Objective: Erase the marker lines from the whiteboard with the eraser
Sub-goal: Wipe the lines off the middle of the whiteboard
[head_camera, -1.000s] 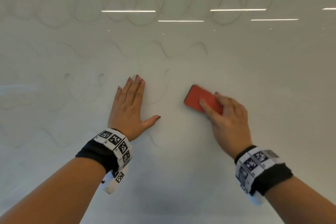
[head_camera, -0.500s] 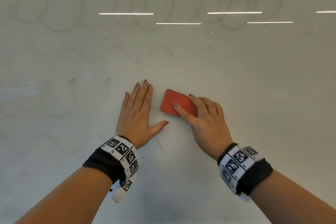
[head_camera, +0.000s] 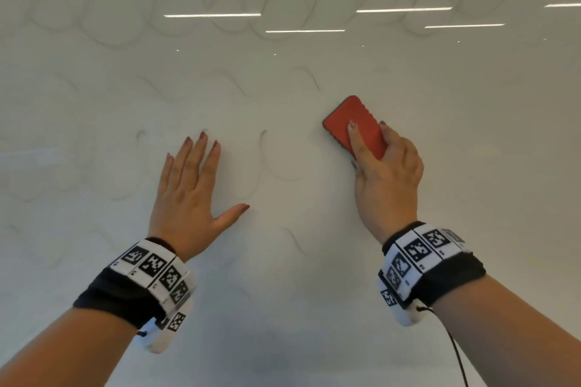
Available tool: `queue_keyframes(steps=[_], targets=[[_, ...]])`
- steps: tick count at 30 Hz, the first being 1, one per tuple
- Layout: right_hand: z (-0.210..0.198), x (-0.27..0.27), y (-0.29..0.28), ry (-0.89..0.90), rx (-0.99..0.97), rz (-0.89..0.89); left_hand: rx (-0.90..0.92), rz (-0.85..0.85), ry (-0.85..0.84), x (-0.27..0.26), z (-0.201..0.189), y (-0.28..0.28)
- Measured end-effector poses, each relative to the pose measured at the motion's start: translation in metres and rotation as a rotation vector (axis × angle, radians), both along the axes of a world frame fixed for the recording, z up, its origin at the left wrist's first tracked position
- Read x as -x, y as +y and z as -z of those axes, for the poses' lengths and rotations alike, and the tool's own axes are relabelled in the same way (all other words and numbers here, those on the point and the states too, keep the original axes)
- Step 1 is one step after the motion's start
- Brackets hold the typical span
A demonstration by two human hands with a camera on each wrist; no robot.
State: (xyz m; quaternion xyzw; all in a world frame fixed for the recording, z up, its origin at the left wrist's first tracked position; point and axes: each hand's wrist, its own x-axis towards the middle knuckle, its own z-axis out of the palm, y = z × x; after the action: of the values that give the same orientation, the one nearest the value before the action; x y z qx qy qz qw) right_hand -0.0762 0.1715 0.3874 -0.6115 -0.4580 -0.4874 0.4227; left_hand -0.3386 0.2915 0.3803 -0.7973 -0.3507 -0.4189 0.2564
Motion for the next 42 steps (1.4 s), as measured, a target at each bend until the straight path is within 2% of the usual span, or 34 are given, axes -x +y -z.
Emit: queue_keyframes(steps=[3, 7, 11, 13, 16, 20, 22, 24, 26, 29, 36, 38, 42], targets=[[0.018, 0.025, 0.012, -0.109, 0.071, -0.011, 0.043, -0.017, 0.015, 0.014, 0.010, 0.010], [0.070, 0.046, 0.020, -0.256, 0.187, -0.055, 0.042, -0.003, 0.016, 0.017, 0.014, 0.018], [0.133, 0.035, 0.009, -0.350, 0.380, -0.073, 0.038, 0.027, 0.002, 0.017, 0.015, 0.021], [0.149, 0.021, -0.001, -0.385, 0.404, -0.053, 0.031, 0.032, -0.002, 0.017, 0.016, 0.022], [0.133, 0.012, -0.006, -0.340, 0.297, -0.042, 0.026, 0.042, -0.004, 0.017, 0.016, 0.024], [0.057, 0.029, 0.009, -0.131, 0.110, 0.017, 0.018, 0.077, -0.018, 0.016, 0.017, 0.026], [0.020, 0.045, 0.018, -0.044, 0.078, 0.027, 0.006, 0.085, -0.022, 0.017, 0.018, 0.027], [0.001, 0.063, 0.027, -0.029, 0.075, 0.037, 0.000, 0.086, -0.026, 0.017, 0.018, 0.027], [0.005, 0.076, 0.035, -0.098, 0.111, 0.033, -0.005, 0.072, -0.023, 0.017, 0.018, 0.027], [0.037, 0.079, 0.035, -0.233, 0.186, -0.003, -0.001, 0.062, -0.021, 0.017, 0.018, 0.026], [0.118, 0.027, 0.002, -0.414, 0.348, -0.012, 0.011, 0.065, -0.026, 0.017, 0.018, 0.025], [0.119, 0.016, -0.004, -0.398, 0.301, -0.012, 0.013, 0.058, -0.030, 0.016, 0.018, 0.024], [0.086, 0.017, 0.003, -0.142, 0.128, 0.002, 0.022, 0.028, -0.032, 0.015, 0.018, 0.022]])
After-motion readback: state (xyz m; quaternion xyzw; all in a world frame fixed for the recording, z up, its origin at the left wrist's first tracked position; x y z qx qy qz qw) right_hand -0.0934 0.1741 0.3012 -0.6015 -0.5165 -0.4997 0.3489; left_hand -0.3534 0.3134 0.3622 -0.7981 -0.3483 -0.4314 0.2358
